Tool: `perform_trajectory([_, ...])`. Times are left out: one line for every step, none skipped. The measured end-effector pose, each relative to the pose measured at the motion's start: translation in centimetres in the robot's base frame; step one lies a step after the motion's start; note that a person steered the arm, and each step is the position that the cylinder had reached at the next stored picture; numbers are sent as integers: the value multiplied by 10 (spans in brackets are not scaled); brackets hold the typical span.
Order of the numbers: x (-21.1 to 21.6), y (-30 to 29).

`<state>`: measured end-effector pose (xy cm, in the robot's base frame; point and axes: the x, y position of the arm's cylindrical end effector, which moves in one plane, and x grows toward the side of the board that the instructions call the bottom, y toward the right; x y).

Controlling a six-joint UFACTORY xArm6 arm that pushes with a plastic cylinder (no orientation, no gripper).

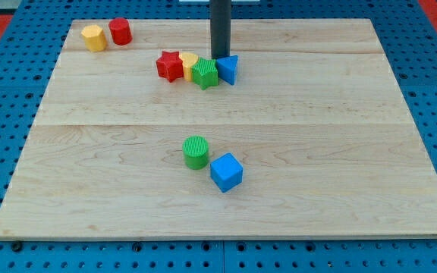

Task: Move your arm to the center of the board

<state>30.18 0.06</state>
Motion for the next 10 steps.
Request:
perform_trajectory([-19,7])
perform_trajectory([-41,23])
perform_trajectory([-65,61])
perform_trajectory([-68,130])
perform_trajectory([-68,198])
perform_trajectory([-68,209])
perform_trajectory([-63,210])
perform_trajectory([10,240])
perform_trajectory([70,239])
perform_trajectory([74,187])
